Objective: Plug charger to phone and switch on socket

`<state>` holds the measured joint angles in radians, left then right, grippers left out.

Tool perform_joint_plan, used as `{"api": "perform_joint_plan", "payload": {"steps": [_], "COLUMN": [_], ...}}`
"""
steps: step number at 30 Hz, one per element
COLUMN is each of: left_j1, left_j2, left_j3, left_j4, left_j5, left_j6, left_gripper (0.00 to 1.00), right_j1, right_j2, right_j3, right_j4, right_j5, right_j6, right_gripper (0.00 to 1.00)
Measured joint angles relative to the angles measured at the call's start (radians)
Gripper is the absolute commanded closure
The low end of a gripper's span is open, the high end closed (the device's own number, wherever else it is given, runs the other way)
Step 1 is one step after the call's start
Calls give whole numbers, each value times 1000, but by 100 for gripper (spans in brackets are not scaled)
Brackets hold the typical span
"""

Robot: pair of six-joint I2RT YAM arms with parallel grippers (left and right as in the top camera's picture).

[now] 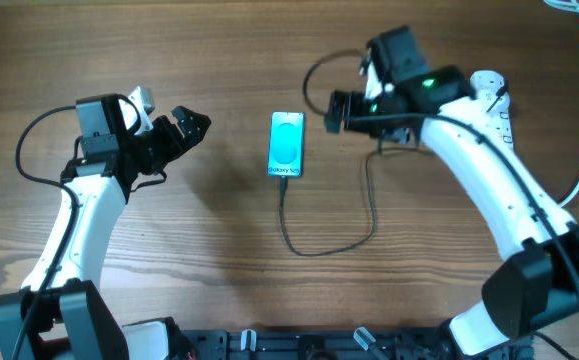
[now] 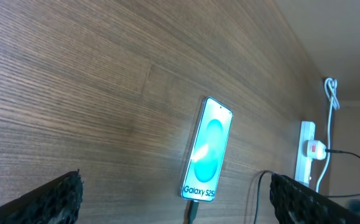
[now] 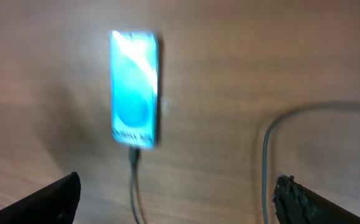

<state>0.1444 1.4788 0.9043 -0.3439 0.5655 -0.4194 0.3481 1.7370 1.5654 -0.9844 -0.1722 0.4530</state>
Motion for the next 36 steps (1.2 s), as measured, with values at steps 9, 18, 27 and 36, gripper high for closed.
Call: {"api": "perform_joint_plan", "payload": {"steps": [9,18,27,36], "left_j1": [0,0,0,0], "left_j2": [1,0,1,0], "left_j3": [0,0,0,0], "left_j4": [0,0,0,0], "left_j5": [0,0,0,0], "left_j6": [0,0,0,0], "left_gripper": [0,0,0,0], "right_j1": [-442,-858,-868,-774], "right_j2": [-13,46,347,442], "right_j3": [120,121,120,120], "right_j4": [92,5,-33,85], "right_j5": [347,388,185,172], "right_j6": [31,60,-11,-51], "right_gripper": [0,0,0,0]}}
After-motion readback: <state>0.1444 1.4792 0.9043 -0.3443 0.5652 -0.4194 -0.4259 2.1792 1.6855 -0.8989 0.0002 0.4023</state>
